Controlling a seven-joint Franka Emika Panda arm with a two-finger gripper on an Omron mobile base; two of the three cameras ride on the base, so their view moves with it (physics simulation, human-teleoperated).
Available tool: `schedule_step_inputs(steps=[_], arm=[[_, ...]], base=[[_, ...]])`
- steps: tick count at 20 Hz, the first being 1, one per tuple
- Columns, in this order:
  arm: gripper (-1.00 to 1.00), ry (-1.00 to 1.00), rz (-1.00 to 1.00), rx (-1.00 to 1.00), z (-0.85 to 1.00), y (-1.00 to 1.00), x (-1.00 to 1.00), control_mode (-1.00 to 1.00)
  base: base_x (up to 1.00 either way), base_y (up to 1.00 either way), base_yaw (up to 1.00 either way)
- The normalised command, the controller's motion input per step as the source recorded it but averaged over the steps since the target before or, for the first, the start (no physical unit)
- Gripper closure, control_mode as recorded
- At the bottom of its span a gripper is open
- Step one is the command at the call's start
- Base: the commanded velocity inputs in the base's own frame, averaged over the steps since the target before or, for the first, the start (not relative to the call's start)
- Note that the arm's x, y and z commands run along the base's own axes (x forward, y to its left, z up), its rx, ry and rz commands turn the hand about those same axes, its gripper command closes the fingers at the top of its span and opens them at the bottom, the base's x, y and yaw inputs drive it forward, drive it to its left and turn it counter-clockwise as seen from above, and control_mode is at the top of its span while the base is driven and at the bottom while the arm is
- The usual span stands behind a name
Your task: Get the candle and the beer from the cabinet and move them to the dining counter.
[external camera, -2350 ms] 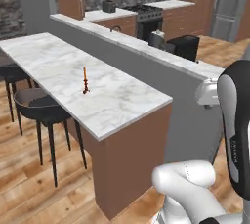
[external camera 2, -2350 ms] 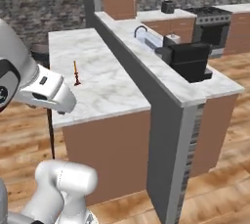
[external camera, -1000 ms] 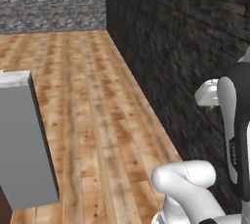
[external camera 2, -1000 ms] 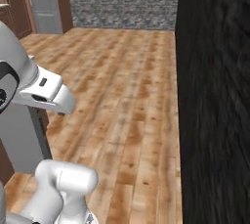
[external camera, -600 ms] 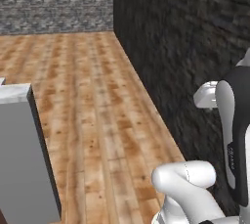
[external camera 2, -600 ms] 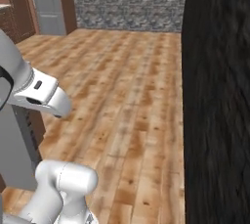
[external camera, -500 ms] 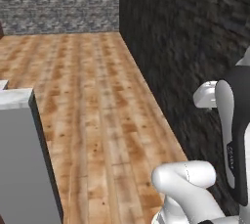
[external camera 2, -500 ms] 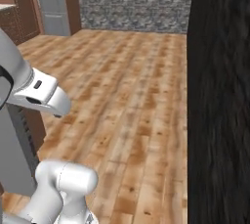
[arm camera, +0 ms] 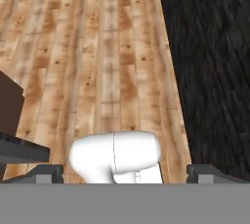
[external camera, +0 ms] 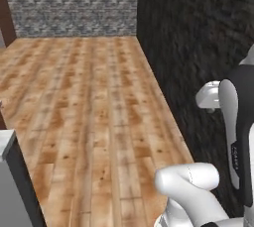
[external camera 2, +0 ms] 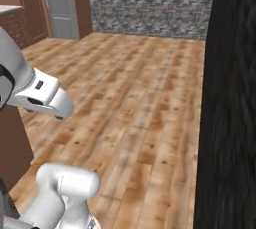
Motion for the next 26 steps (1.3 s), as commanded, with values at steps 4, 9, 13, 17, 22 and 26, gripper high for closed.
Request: schedule_step_inputs(steps=[4,9,13,17,22,26], arm=[[-1.0,0.0,0.0,0.0,0.0,0.0,0.0,1.0],[-1.0,0.0,0.0,0.0,0.0,0.0,0.0,1.0],[-1.0,0.0,0.0,0.0,0.0,0.0,0.0,1.0],[-1.0,0.0,0.0,0.0,0.0,0.0,0.0,1.0],[-1.0,0.0,0.0,0.0,0.0,0.0,0.0,1.0],[-1.0,0.0,0.0,0.0,0.0,0.0,0.0,1.0]], base=[[1.0,-0.57,0.0],[1.0,-0.54,0.0],[1.0,-0.42,0.0],[1.0,-0.42,0.0],[1.0,-0.38,0.0],[1.0,-0.26,0.0]])
